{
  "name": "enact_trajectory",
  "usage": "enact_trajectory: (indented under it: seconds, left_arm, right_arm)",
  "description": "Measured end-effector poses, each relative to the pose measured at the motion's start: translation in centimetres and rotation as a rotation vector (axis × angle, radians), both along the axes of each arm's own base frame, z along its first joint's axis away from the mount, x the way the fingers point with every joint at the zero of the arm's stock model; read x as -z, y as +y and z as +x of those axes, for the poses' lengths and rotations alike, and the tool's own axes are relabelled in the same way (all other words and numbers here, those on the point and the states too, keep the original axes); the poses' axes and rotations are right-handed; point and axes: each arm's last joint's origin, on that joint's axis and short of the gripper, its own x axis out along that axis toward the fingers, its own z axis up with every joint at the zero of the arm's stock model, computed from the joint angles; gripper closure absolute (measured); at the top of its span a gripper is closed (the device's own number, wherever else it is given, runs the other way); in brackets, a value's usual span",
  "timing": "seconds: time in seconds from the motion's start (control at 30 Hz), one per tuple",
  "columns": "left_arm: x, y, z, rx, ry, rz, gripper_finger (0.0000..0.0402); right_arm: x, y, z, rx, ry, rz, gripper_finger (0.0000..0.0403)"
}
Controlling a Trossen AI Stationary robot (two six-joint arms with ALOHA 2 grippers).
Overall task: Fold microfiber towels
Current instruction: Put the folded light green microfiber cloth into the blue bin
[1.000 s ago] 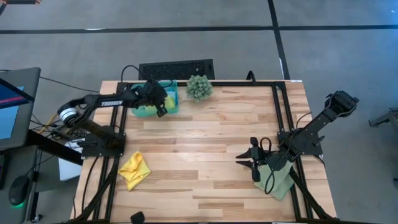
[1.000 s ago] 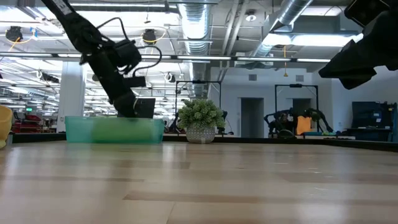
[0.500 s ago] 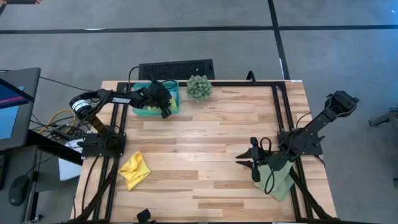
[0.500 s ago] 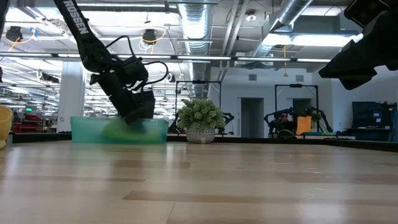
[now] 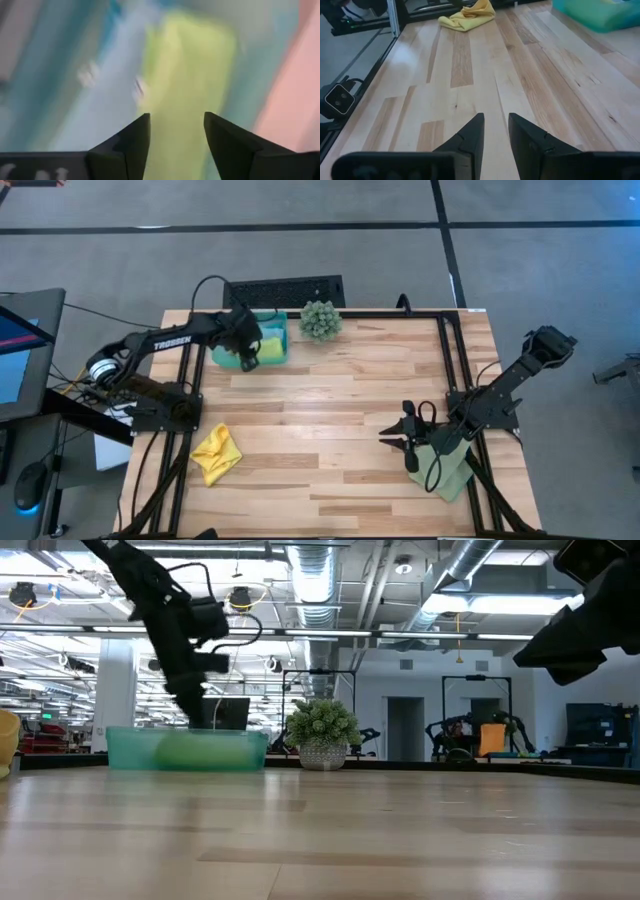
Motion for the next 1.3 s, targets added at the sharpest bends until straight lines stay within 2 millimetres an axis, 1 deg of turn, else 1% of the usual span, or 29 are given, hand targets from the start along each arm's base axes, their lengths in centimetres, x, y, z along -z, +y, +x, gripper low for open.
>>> enact_trajectory:
  seconds: [0.07,0.13,0.2,0.33,0.4,0.53,0.63,0.77,0.83,0.97,1.07,1.2,1.3]
  left_arm:
    - [0.4,-0.4,-0.7,-0.004,0.086,-0.038,0.0239]
    - [1.1,-0.2,-1.2,-0.02,0.154,-0.046,0.0264]
    - [2.4,0.1,-1.5,-0.028,0.171,-0.043,0.0292]
    - [4.4,1.3,-1.6,-0.047,0.139,-0.015,0.0345]
    - [4.7,1.6,-1.4,-0.048,0.136,-0.013,0.0366]
    - [4.1,1.5,-0.7,-0.017,0.156,-0.056,0.0391]
    - [2.3,1.5,0.0,0.002,0.169,-0.071,0.0391]
    - [0.4,1.7,0.7,-0.011,0.199,-0.063,0.0366]
    - [-0.4,2.1,1.2,-0.034,0.148,-0.032,0.0349]
    - [-0.6,3.1,2.4,-0.056,-0.008,0.025,0.0323]
    - [0.6,3.6,3.2,-0.031,-0.075,0.008,0.0316]
    - [3.2,4.2,4.1,-0.018,-0.113,-0.026,0.032]
    - [5.5,4.8,4.8,-0.038,-0.104,-0.048,0.033]
  right_arm:
    - [0.0,0.0,0.0,0.0,0.004,-0.003,0.0291]
    - [0.1,0.0,0.0,0.0,0.006,-0.005,0.0291]
    - [0.1,0.0,0.0,0.0,0.008,-0.006,0.0291]
    - [0.1,0.0,0.0,0.006,0.008,0.006,0.0291]
    - [0.1,0.0,0.0,0.008,0.008,0.009,0.0291]
    - [0.1,0.0,0.0,0.008,0.008,0.009,0.0291]
    - [0.1,0.0,0.0,0.008,0.01,0.006,0.0291]
    - [0.1,-0.1,0.0,0.009,0.01,0.006,0.0291]
    - [0.1,0.0,0.0,0.009,0.01,0.006,0.0291]
    - [0.1,0.0,-0.1,0.007,0.011,0.007,0.0291]
    - [0.1,0.0,-0.1,-0.008,0.017,0.014,0.0291]
    - [0.1,0.0,-0.1,-0.01,0.018,0.015,0.0291]
    - [0.1,0.0,-0.1,-0.01,0.018,0.015,0.0291]
